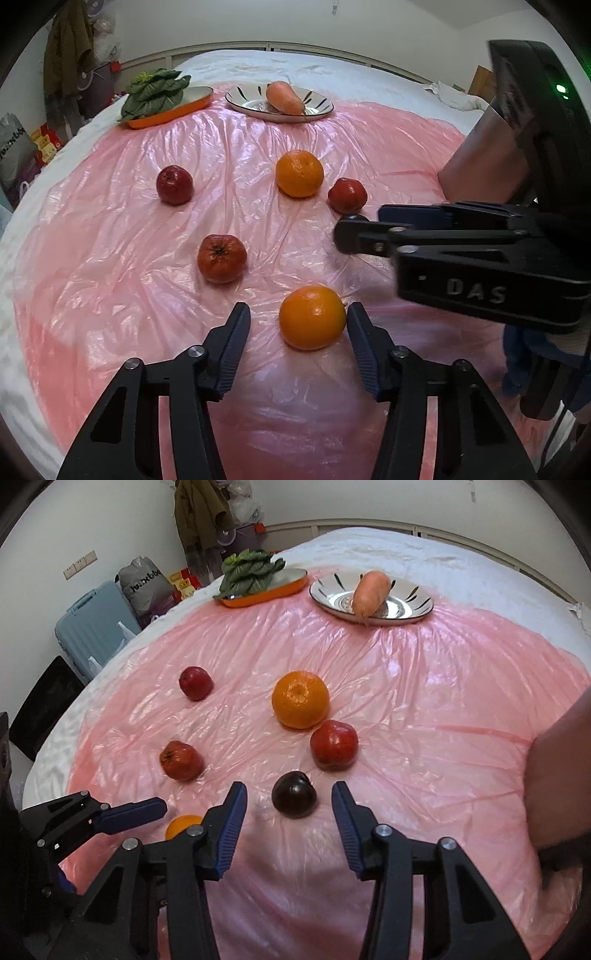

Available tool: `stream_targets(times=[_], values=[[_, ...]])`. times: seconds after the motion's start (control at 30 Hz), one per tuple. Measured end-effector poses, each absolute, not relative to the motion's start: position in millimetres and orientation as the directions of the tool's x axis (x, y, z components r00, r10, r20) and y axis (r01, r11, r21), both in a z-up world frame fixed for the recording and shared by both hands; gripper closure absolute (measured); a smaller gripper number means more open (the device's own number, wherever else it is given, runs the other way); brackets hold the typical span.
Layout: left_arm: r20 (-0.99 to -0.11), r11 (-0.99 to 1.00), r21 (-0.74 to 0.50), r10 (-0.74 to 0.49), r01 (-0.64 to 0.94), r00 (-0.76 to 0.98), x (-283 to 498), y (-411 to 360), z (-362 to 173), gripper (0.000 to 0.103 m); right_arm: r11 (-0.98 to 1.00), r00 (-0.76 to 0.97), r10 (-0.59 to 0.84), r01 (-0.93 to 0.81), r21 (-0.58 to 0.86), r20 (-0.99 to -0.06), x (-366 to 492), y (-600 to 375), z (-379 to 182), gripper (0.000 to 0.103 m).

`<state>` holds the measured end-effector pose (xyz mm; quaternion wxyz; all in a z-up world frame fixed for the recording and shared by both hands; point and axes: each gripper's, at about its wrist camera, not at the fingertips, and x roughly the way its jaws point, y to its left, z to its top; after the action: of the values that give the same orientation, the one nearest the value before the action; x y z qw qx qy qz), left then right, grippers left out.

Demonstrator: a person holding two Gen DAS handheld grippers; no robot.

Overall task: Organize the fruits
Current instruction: 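Grasp a dark plum with the right gripper while the left grasps an orange, then carry the plum in the right gripper while the left carries the orange to the tray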

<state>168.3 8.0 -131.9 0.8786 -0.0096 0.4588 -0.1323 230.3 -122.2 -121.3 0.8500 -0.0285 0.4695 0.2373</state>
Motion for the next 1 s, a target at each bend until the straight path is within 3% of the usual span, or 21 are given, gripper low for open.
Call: stream_targets(times=[0.2,0.27,0.5,1.0], values=[[-0.816,0.961,-0.143,-0.25,0.237,0.521,174,6,-138,0.064,0.882,0.416,0.371,-0.437,0.175,-0.83,239,-114,-134,0.04],[-0.82,0.959,-0.141,-0.251,0.244,0.515,175,5,-140,0.069,0.881,0.41,0.37,-0.438,0.175,-0.834,240,-113,-137,0.047],[-0.821,0.955,-0.148,-0.263,0.256,0.507,175,5,-141,0.07,0.883,0.405,0.38,-0.426,0.196,-0.831,245,-119,-141,0.077],[-0.776,0.947,-0.216,-0.315,0.238,0.547,161,20,-115,0.07,0.903,0.48,0.37,-0.389,0.184,-0.795,213,-138,-107,0.078]])
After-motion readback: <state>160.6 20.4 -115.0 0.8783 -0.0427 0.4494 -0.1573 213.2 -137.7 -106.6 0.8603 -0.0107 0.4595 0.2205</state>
